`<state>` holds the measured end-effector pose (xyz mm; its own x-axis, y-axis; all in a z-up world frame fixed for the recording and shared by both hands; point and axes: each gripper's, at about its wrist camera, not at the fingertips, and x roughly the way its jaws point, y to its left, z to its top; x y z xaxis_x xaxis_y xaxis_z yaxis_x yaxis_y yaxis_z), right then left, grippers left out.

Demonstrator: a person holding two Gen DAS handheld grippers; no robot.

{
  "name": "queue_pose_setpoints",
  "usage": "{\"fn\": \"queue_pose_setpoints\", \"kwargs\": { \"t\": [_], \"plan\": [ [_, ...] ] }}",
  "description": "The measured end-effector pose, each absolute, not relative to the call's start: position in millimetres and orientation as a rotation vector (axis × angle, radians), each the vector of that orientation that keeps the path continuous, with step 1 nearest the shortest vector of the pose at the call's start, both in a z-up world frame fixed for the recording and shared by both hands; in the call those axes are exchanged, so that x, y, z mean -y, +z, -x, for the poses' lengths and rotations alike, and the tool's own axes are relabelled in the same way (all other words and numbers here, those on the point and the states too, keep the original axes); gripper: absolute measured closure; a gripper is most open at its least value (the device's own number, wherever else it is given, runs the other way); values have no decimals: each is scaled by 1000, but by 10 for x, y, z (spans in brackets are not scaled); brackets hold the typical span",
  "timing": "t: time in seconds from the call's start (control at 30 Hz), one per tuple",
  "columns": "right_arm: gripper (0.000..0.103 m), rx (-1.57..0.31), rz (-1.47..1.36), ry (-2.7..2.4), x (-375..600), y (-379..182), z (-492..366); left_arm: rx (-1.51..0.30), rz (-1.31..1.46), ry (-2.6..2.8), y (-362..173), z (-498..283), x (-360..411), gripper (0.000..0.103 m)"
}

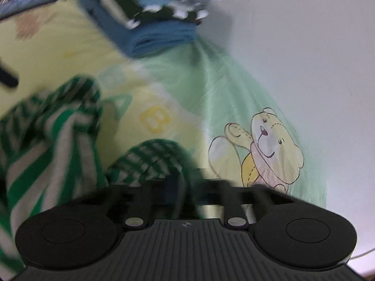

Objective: Fold clothes

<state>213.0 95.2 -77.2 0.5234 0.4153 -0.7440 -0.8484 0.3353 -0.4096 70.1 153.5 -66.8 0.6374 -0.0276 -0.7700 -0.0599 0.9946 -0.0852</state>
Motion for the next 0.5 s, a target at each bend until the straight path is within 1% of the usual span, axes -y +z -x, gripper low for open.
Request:
{"fn": "queue_pose_setpoints", "kwargs": {
  "t": [0.03, 0.1, 0.2, 0.27, 0.33, 0.37, 0.43, 0.5],
  "plan": [
    [100, -569, 840, 875, -952, -734, -2143, -890, 109, 16, -689, -733, -1534, 38],
    [101, -530, 740, 848, -939, -585, -2170, -908, 121, 18, -721, -800, -1558, 50],
    [101, -494, 517, 791, -831, -171, -2304, -903, 135, 40, -683, -888, -1620, 48],
    [101, -432, 353, 700, -744, 78, -2433, -865, 106, 80, -590, -930, -1652, 45],
    [101, -392, 92, 637, -564, 377, -2655, -827, 45, 139, -502, -982, -1664, 41],
    [101, -385, 14, 615, -504, 448, -2754, -811, 5, 176, -469, -1015, -1662, 39],
    [101, -370, -139, 569, -386, 586, -2951, -799, -46, 240, -421, -1083, -1685, 33],
    [99, -372, -145, 542, -432, 522, -3080, -806, -43, 262, -392, -1119, -1733, 34]
  ]
}}
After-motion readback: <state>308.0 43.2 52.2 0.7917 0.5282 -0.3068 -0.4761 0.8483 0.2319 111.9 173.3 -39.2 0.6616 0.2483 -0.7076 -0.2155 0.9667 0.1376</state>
